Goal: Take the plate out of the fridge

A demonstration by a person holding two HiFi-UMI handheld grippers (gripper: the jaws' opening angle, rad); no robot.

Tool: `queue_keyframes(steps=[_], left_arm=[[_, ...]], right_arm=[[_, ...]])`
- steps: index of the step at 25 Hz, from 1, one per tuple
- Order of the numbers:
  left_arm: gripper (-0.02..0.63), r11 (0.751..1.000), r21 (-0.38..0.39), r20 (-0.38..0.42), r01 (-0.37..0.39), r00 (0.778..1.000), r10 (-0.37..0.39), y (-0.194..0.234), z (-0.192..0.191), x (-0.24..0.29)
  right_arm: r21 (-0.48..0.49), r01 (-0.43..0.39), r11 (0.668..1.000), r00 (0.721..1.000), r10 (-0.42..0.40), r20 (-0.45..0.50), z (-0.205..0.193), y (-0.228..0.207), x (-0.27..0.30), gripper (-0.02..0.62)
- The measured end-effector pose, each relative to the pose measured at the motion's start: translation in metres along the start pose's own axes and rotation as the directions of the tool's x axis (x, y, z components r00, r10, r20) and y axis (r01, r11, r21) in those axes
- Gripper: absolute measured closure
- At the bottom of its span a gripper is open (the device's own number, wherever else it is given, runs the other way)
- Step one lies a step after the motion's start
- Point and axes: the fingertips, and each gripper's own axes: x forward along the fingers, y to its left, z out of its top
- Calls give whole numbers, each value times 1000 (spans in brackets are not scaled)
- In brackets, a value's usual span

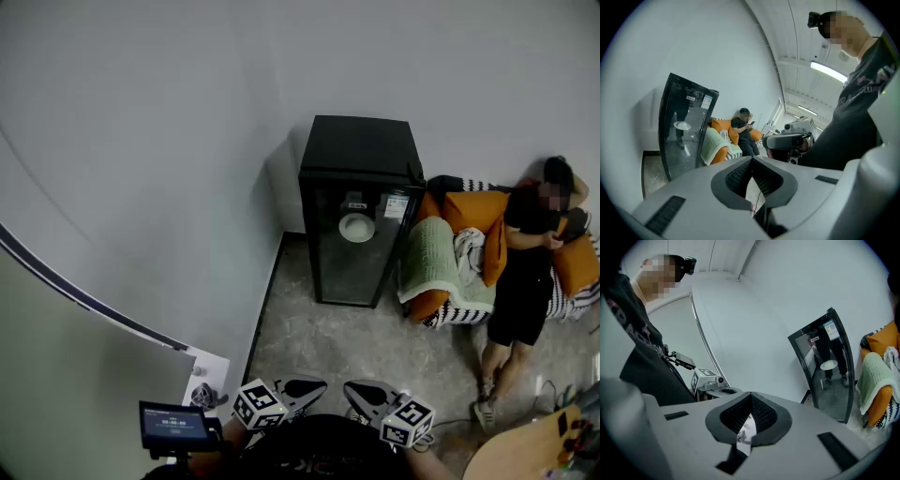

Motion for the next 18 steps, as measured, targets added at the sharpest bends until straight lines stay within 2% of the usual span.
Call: queue_keyframes(steps=[14,18], left_arm=[[603,1000,-6,-9,0,1000,0,1,-2,-2],[601,1000,-10,-15,-5,1000,5,1,-2,-1]], right_arm=[[-23,-13,1000,1000,13,8,3,6,2,595],[0,-29,1000,999,29,27,8,3,-2,595]])
